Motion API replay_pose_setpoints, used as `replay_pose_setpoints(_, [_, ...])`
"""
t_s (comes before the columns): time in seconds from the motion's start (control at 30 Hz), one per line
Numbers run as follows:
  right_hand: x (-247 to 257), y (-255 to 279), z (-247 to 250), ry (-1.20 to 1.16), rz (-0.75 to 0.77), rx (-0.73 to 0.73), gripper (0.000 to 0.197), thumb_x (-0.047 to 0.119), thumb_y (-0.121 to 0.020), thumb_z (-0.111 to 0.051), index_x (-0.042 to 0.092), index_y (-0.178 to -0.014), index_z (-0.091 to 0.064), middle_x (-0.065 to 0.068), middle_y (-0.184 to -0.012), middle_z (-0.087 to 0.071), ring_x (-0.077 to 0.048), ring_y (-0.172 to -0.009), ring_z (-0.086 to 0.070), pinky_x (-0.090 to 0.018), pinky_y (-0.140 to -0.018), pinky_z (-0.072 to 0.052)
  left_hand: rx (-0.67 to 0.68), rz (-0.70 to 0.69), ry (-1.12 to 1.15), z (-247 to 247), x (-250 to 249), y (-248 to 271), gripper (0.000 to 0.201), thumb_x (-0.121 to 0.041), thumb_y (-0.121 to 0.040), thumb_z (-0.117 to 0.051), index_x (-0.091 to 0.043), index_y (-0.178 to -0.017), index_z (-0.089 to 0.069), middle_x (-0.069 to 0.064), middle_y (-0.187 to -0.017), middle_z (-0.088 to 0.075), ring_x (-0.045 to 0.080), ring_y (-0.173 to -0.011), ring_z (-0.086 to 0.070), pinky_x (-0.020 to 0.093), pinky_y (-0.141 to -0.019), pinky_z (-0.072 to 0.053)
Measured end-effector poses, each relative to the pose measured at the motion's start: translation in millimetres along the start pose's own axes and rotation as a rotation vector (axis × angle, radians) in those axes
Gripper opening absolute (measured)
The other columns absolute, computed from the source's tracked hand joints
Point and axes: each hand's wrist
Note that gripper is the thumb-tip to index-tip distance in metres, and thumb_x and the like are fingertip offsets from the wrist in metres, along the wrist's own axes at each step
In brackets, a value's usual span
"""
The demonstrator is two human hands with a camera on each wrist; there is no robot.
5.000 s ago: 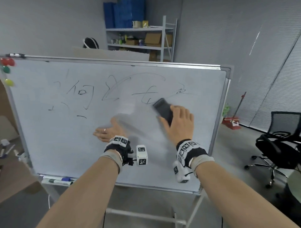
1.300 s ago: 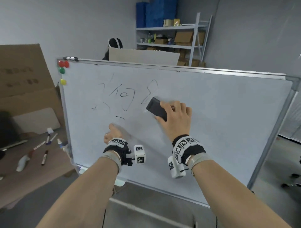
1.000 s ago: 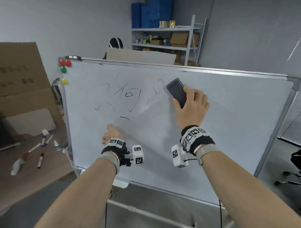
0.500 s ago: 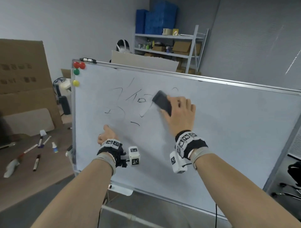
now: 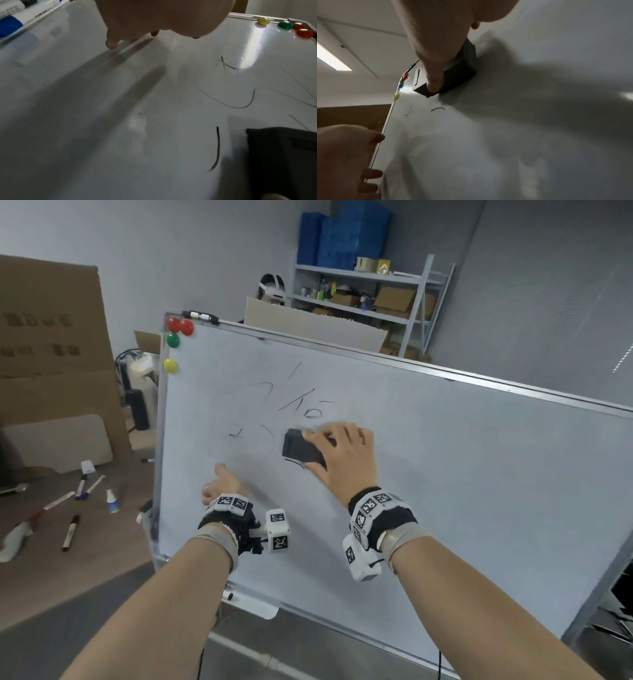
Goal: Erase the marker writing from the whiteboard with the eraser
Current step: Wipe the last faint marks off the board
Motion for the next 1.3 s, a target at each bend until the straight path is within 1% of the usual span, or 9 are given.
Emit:
replay_pose_setpoints(0.27, [-80.6, -43.1, 54.0, 0.122, -0.456, -0.385, 0.05, 0.05, -0.085, -0.069, 0.029, -0.13, -0.061, -0.004, -0.113, -0.058, -0.028, -0.1, -0.047, -0.04, -0.086, -0.031, -0.036, 0.005, -0.01, -15.9, -5.7, 4.4, 0.076, -0.047, -0.095, -0.04, -0.003, -0.154, -0.019, 0.014, -0.161, -0.018, 0.033, -0.147, -0.022, 0.042, -0.119, -0.014])
replay_pose_setpoints(0.4, [-66.3, -52.6, 47.7, 0.05, -0.453, -0.32, 0.053, 0.052, -0.083, -0.071, 0.031, -0.13, -0.061, -0.003, -0.112, -0.056, -0.025, -0.1, -0.043, -0.039, -0.085, -0.03, -0.021, -0.007, -0.083, -10.7, -6.8, -3.3, 0.073, -0.045, -0.098, -0.034, -0.001, -0.154, -0.016, 0.017, -0.161, -0.017, 0.034, -0.148, -0.018, 0.045, -0.119, -0.012])
replay_pose_setpoints(0.53, [-13.7, -42.8, 18.7, -0.024, -0.162, -0.052, 0.056, 0.056, -0.078, -0.076, 0.033, -0.127, -0.061, 0.0, -0.111, -0.057, -0.026, -0.1, -0.048, -0.039, -0.086, -0.031, 0.002, -0.079, -0.189, -2.2, -5.1, -4.0, 0.065, -0.038, -0.101, -0.031, 0.0, -0.153, -0.021, 0.022, -0.16, -0.017, 0.036, -0.147, -0.019, 0.045, -0.119, -0.012])
replay_pose_setpoints(0.67, [6.3, -23.2, 1.2, -0.001, -0.03, 0.005, 0.056, 0.056, -0.076, -0.079, 0.033, -0.124, -0.062, 0.004, -0.111, -0.059, -0.024, -0.099, -0.052, -0.04, -0.085, -0.034, -0.001, -0.05, -0.167, 4.2, -5.4, -6.2, 0.069, -0.043, -0.099, -0.032, -0.001, -0.153, -0.02, 0.018, -0.16, -0.019, 0.034, -0.147, -0.019, 0.044, -0.119, -0.012])
replay_pose_setpoints(0.73, [-3.1, -17.1, 5.9, 0.049, -0.094, -0.056, 0.055, 0.055, -0.081, -0.075, 0.029, -0.127, -0.061, 0.0, -0.112, -0.059, -0.027, -0.097, -0.051, -0.041, -0.083, -0.035, 0.012, -0.061, -0.169, 5.5, -4.7, -8.6, 0.067, -0.041, -0.099, -0.032, -0.001, -0.153, -0.022, 0.017, -0.16, -0.019, 0.034, -0.148, -0.017, 0.046, -0.12, -0.011])
replay_pose_setpoints(0.9, [-40.5, 12.9, 22.9, 0.086, -0.486, -0.267, 0.055, 0.053, -0.091, -0.064, 0.014, -0.129, -0.056, -0.012, -0.117, -0.059, -0.033, -0.101, -0.05, -0.044, -0.085, -0.035, 0.009, -0.054, -0.109, -1.9, 2.0, -4.3, 0.074, -0.047, -0.096, -0.037, -0.004, -0.154, -0.02, 0.013, -0.161, -0.018, 0.032, -0.147, -0.019, 0.044, -0.12, -0.011])
replay_pose_setpoints(1.0, [-46.7, 41.4, 22.6, 0.112, -0.591, -0.317, 0.057, 0.056, -0.092, -0.06, 0.011, -0.127, -0.053, -0.015, -0.119, -0.059, -0.034, -0.105, -0.05, -0.044, -0.087, -0.034, 0.01, -0.079, -0.118, -9.0, 8.7, 2.7, 0.072, -0.046, -0.095, -0.038, -0.006, -0.154, -0.024, 0.011, -0.161, -0.021, 0.032, -0.147, -0.02, 0.042, -0.119, -0.012])
replay_pose_setpoints(1.13, [-31.9, 55.1, 11.9, 0.053, -0.632, -0.296, 0.056, 0.055, -0.089, -0.062, 0.012, -0.124, -0.054, -0.015, -0.117, -0.059, -0.035, -0.108, -0.051, -0.044, -0.088, -0.034, 0.007, -0.096, -0.13, -9.6, 15.1, -0.9, 0.075, -0.047, -0.092, -0.041, -0.008, -0.154, -0.025, 0.01, -0.161, -0.022, 0.03, -0.147, -0.021, 0.042, -0.118, -0.015])
replay_pose_setpoints(1.3, [-2.2, 18.5, 4.5, -0.039, -0.471, -0.212, 0.052, 0.049, -0.083, -0.075, 0.015, -0.119, -0.061, -0.009, -0.113, -0.058, -0.032, -0.099, -0.051, -0.042, -0.084, -0.036, 0.053, -0.182, -0.317, 6.9, 12.9, -13.6, 0.059, -0.035, -0.1, -0.038, -0.006, -0.151, -0.031, 0.019, -0.158, -0.025, 0.034, -0.144, -0.024, 0.044, -0.117, -0.017])
Point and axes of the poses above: each hand's wrist, its own y-axis away from the middle knuckle, its own z-axis out of the back of the hand, x = y × z
